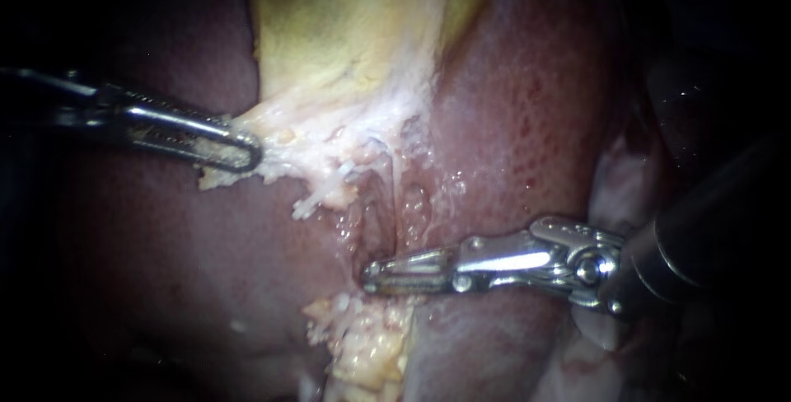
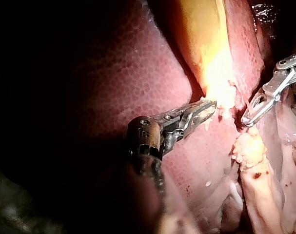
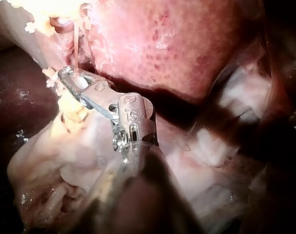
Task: Going back first clip right tube
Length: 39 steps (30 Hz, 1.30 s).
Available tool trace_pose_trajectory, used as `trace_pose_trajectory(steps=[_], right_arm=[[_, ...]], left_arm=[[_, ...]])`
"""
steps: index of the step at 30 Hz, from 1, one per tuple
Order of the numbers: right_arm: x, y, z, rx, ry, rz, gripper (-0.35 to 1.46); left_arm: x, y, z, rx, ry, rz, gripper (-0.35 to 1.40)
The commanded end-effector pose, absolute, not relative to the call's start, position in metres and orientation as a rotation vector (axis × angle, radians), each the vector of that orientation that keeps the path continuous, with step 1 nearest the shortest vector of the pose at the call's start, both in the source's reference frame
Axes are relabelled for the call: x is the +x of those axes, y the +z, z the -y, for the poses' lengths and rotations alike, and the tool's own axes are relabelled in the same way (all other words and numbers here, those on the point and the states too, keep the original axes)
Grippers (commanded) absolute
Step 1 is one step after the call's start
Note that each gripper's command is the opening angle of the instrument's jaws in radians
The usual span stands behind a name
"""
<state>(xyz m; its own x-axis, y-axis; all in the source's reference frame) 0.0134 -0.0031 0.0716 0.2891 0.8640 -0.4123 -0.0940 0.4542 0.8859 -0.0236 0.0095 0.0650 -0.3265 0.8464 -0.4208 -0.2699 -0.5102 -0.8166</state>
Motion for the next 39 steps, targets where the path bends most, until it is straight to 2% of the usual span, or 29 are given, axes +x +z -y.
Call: trace_pose_trajectory(steps=[1, 2, 6, 10, 18, 30, 32, 39], right_arm=[[0.0135, 0.0716, 0.0031, 0.879, 0.763, -1.088, -0.35], [0.0135, 0.0717, 0.0030, 0.879, 0.764, -1.088, -0.31], [0.0141, 0.0719, 0.0029, 0.832, 0.703, -1.118, 0.17], [0.0148, 0.0721, 0.0028, 0.789, 0.650, -1.139, 0.38], [0.0150, 0.0729, 0.0020, 0.710, 0.557, -1.176, 0.45], [0.0142, 0.0738, 0.0011, 0.605, 0.567, -1.189, 0.49], [0.0138, 0.0737, 0.0012, 0.580, 0.539, -1.198, 0.49], [0.0100, 0.0716, 0.0008, 0.443, 0.338, -1.248, 0.49]], left_arm=[[-0.0236, 0.0650, -0.0095, -1.138, 1.913, 0.832, -0.35], [-0.0236, 0.0650, -0.0095, -1.138, 1.913, 0.832, -0.35], [-0.0236, 0.0650, -0.0095, -1.138, 1.913, 0.832, -0.35], [-0.0236, 0.0650, -0.0095, -1.138, 1.913, 0.832, -0.35], [-0.0236, 0.0650, -0.0095, -1.138, 1.913, 0.832, -0.35], [-0.0236, 0.0650, -0.0095, -1.138, 1.913, 0.831, -0.35], [-0.0236, 0.0650, -0.0095, -1.138, 1.913, 0.831, -0.35], [-0.0234, 0.0650, -0.0095, -1.138, 1.914, 0.832, -0.35]])
